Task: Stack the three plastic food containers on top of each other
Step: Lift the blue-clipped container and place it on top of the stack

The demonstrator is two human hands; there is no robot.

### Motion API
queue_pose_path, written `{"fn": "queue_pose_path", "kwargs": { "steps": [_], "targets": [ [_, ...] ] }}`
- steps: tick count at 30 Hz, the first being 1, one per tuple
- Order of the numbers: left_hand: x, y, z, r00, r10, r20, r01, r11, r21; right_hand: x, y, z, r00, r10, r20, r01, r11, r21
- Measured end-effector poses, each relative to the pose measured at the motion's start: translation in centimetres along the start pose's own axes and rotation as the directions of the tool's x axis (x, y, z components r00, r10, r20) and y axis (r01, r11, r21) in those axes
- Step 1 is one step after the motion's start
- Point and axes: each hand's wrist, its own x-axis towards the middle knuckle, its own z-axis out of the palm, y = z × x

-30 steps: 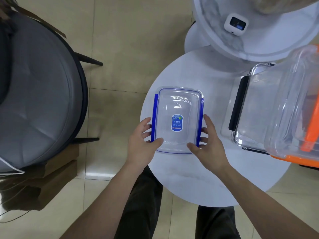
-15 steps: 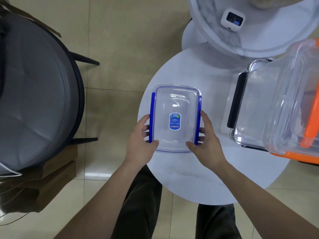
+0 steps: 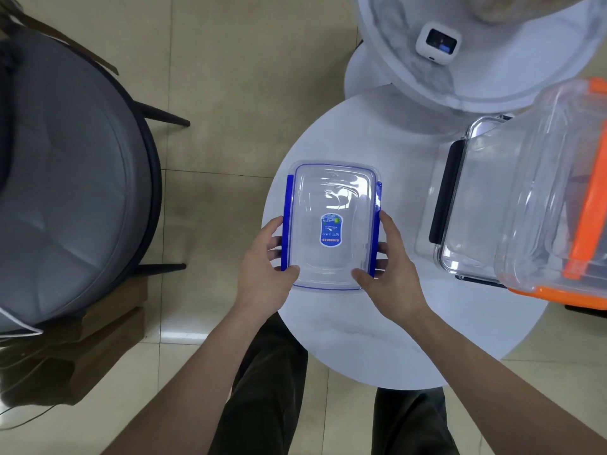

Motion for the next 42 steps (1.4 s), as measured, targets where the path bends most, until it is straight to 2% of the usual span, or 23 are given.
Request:
{"fn": "queue_pose_path", "kwargs": {
  "steps": [15,30,42],
  "targets": [
    [-4.4,3.9,-2.5,0.996,0.074,-0.048,-0.075,0.997,-0.02,-4.5,-4.3,-1.8,0.996,-0.088,-0.008,0.088,0.996,0.016],
    [-8.0,7.9,-3.9,0.968,0.208,-0.137,-0.21,0.978,0.002,-7.2,-7.7,-3.4,0.977,-0.21,-0.045,0.211,0.977,0.012],
    [-12.4,13.8,-2.6,0.938,0.309,-0.16,-0.311,0.95,0.009,-10.8,-10.0,-8.9,0.934,-0.337,-0.122,0.347,0.935,0.071]
  ]
}}
